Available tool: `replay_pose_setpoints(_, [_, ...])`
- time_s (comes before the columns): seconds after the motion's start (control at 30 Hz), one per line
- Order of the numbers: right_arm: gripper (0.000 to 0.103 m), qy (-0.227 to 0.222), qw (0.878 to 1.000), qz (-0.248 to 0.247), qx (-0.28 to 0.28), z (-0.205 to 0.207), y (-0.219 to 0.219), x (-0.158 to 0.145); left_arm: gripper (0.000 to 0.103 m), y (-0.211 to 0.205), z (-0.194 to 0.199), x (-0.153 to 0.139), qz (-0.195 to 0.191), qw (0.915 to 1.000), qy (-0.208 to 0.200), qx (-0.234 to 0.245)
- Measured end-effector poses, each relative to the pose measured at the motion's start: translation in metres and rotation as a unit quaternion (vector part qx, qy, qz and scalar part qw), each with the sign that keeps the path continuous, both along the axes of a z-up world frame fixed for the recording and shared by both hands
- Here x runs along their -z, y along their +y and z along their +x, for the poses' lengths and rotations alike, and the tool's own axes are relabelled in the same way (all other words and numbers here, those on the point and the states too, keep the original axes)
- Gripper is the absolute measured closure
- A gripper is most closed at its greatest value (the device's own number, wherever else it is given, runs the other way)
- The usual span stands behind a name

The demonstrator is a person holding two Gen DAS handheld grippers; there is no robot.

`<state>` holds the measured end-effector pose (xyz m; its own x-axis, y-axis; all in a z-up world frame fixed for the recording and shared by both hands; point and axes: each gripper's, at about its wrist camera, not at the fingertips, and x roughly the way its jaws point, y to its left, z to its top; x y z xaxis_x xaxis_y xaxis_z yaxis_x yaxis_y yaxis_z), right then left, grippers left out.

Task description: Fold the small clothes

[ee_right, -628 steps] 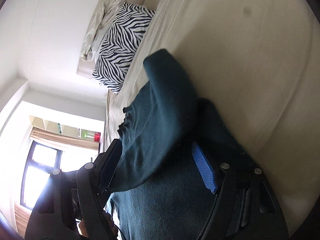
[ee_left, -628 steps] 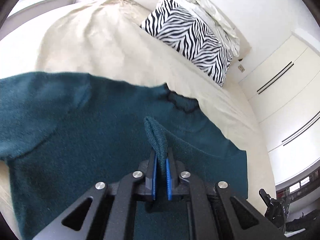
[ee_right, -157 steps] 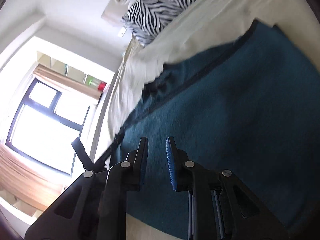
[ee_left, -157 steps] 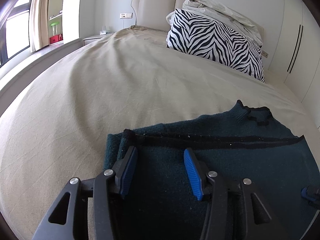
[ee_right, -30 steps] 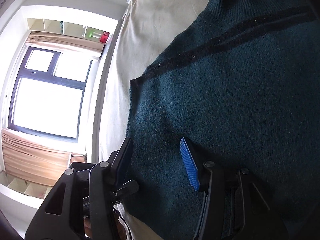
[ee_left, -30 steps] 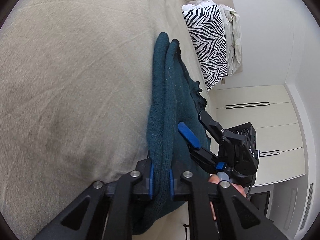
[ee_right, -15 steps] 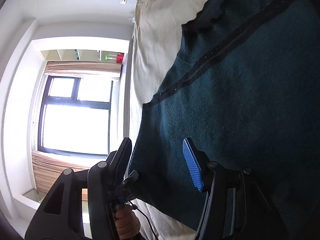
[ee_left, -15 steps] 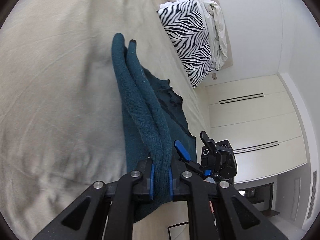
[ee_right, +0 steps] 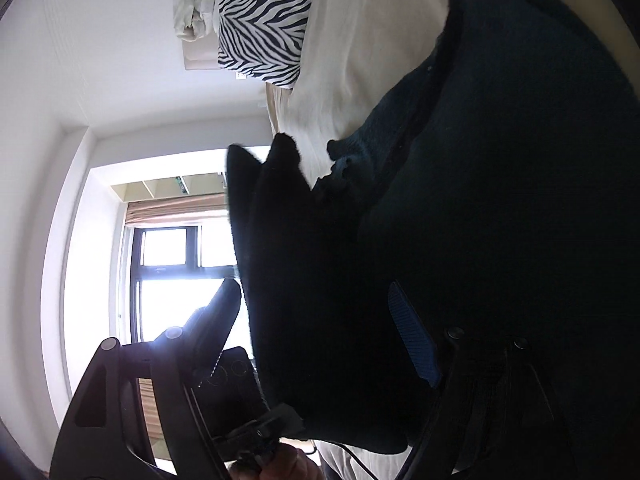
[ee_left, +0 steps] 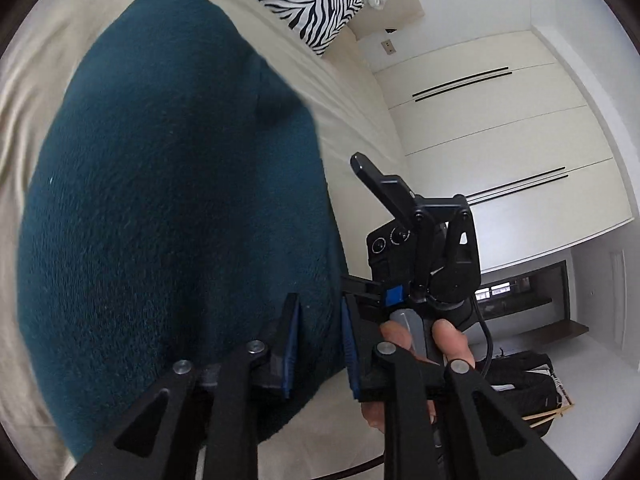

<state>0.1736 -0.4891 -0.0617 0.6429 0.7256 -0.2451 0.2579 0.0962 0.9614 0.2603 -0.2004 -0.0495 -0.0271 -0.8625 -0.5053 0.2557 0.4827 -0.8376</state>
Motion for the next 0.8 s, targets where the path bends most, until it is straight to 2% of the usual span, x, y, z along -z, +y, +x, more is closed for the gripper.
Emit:
replay_pose_setpoints(0.03, [0.027,0.008,1.000,0.001,0.001,-0.003,-0.004,0.006,0.071,0.004,-0.004,0.003,-0.006,1.0000,0.004,-0.002])
replay_pose_setpoints(0.1, [0.028,0.005,1.000,0.007,-0.006,-0.004,-0.003,0.016,0.055,0.016,-0.008,-0.002,-0.015,0.9998,-0.002,-0.010])
replay_pose_setpoints(0.2, [0.028,-0.007,1.000,-0.005,-0.015,-0.006,-0.002,0.014,0.054,0.041,-0.013,-0.016,-0.020,0.9992,-0.030,-0.017])
replay_pose_setpoints(0.37, [0.030,-0.002,0.997,-0.059,-0.039,0.004,0.012,0.010,0.054,0.070,-0.007,-0.023,0.002,0.9979,-0.050,-0.040])
replay_pose_setpoints(0.43, [0.037,0.005,0.994,-0.093,-0.051,0.008,0.018,0.007,0.055,0.079,-0.005,-0.015,0.002,0.9981,-0.037,-0.050])
replay_pose_setpoints(0.53, [0.065,0.034,0.986,-0.146,-0.068,0.007,0.024,0.005,0.055,0.086,-0.004,-0.006,0.004,0.9981,-0.025,-0.056])
replay_pose_setpoints(0.57, [0.077,0.046,0.982,-0.165,-0.073,0.008,0.024,0.005,0.055,0.089,-0.005,-0.005,0.005,0.9981,-0.026,-0.056])
replay_pose_setpoints(0.6, [0.084,0.052,0.979,-0.181,-0.075,0.010,0.022,0.006,0.055,0.086,-0.007,-0.005,0.006,0.9981,-0.028,-0.055])
replay_pose_setpoints(0.67, [0.089,0.057,0.973,-0.209,-0.076,0.012,0.017,0.002,0.054,0.084,-0.008,-0.009,0.009,0.9979,-0.037,-0.053])
replay_pose_setpoints(0.8, [0.091,0.055,0.966,-0.240,-0.079,0.015,-0.002,-0.017,0.046,0.077,-0.004,-0.014,0.014,0.9968,-0.054,-0.058])
